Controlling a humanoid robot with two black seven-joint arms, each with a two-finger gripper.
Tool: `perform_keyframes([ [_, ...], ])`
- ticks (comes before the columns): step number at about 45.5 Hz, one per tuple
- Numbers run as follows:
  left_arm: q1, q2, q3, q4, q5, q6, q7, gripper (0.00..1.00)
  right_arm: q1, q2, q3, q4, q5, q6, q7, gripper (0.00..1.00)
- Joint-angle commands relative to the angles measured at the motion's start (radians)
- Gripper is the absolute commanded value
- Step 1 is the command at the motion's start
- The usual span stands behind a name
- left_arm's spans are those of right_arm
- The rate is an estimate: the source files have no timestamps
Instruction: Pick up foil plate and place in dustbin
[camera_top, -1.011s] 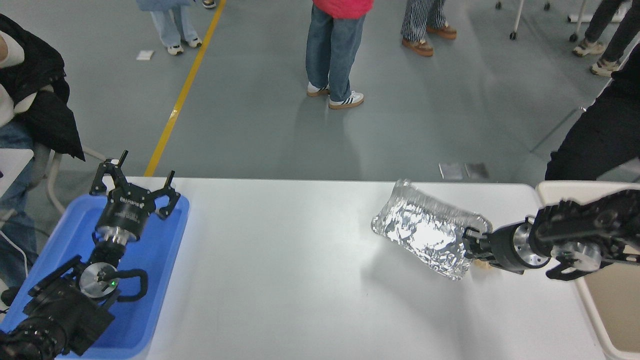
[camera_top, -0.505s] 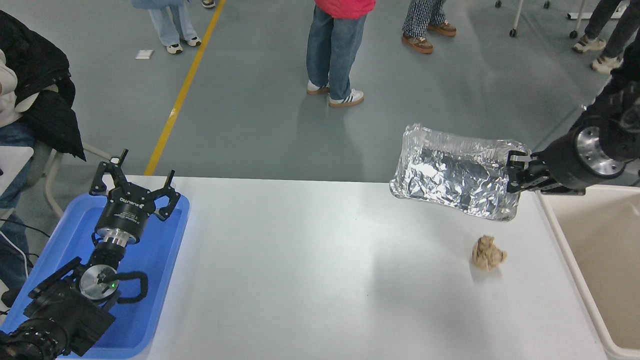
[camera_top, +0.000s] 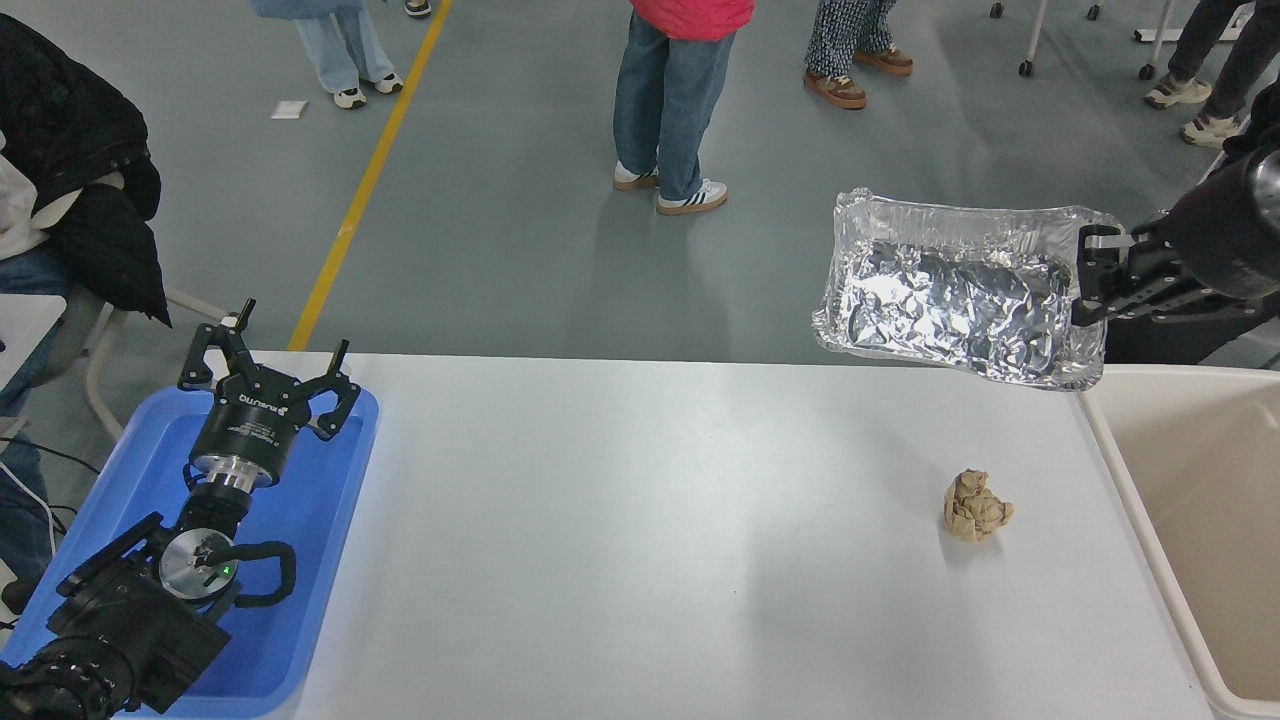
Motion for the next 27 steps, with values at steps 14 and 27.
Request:
perform_keyframes([
  [14,0.000,0.000,0.000,-0.001,0.000,0.000,0.000,1.00,-0.013,-0.002,-0.010,-0.011,-0.008,-0.007,0.000,0.00],
  [27,0.000,0.000,0.000,0.000,0.000,0.000,0.000,1.00,-0.274,-0.103,-0.010,-0.285,-0.081,-0.046,0.000,0.00],
])
